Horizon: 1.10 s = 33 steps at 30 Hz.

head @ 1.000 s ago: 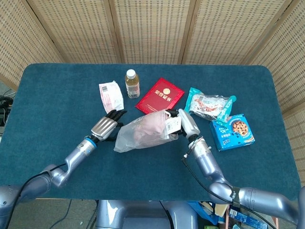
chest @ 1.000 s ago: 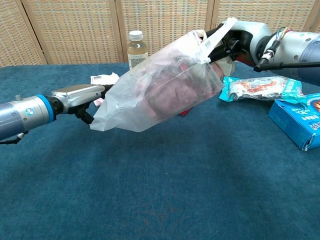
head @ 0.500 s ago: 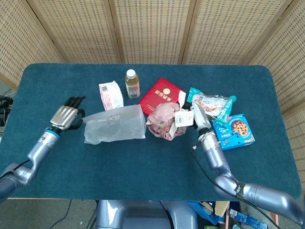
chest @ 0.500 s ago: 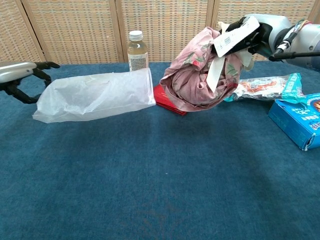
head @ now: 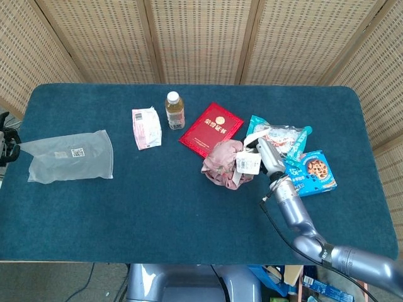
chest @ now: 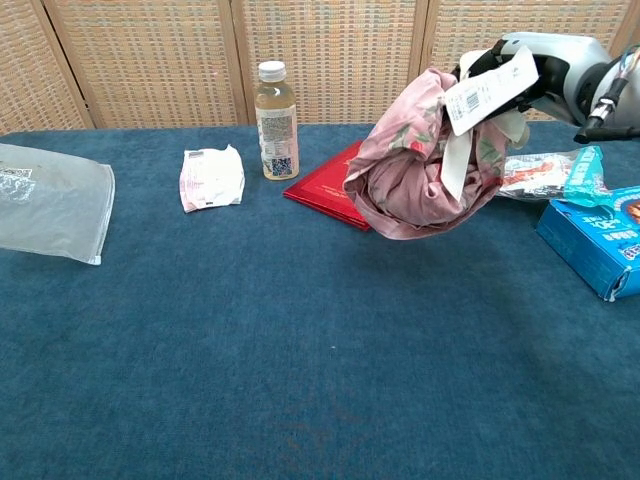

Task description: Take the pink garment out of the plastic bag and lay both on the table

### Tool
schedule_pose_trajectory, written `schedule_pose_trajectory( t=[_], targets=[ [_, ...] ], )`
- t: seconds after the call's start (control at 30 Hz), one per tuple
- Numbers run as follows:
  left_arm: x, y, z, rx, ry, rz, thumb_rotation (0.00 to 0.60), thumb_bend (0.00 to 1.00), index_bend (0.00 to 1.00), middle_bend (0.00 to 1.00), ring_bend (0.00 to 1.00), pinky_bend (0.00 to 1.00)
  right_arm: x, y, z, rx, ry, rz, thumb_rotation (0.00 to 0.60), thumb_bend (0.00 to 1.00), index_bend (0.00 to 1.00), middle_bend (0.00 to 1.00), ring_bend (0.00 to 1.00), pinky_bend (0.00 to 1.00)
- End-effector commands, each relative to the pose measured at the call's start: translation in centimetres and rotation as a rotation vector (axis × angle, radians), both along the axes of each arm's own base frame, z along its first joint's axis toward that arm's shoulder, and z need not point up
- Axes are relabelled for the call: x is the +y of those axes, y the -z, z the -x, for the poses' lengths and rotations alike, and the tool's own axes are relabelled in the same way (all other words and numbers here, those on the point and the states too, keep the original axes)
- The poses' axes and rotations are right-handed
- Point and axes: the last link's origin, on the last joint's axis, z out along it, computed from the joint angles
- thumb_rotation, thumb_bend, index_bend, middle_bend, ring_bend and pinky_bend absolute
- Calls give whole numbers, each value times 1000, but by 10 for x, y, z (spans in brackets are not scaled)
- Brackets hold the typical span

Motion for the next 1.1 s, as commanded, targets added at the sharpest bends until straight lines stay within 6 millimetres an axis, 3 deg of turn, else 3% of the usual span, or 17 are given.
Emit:
schedule_pose_trajectory(
  t=[0.03,0.07,0.13,0.47,0.7,0.87,1.1],
  targets=[
    [-6,4,5,-45,-38,21,600,256,40,0,0,0,13,1,17,219,-132,-40,600,459,353,335,321,300],
    [-8,6,5,-73,-40,24,600,191,0,0,0,0,16,-1,22,282,-163,-60,600,194,175,162,161,145],
    [-14,9,1,-142,-25,22,600,149,0,0,0,0,24,-8,29,392,-223,-75,600,4,19,8,8,9],
    [-37,15,-19,-300,66,-48,600,101,0,0,0,0,62,-52,57,564,-346,149,600,0,0,0,0,0],
    [-93,24,-46,-241,159,-168,600,100,0,0,0,0,100,-104,124,648,-298,384,600,0,0,0,0,0],
    [-131,30,-69,-85,152,-227,600,100,0,0,0,0,130,-115,157,662,-246,471,600,0,0,0,0,0],
    [-159,40,-85,-96,113,-200,600,100,0,0,0,0,160,-113,167,649,-234,489,600,0,0,0,0,0]
  ],
)
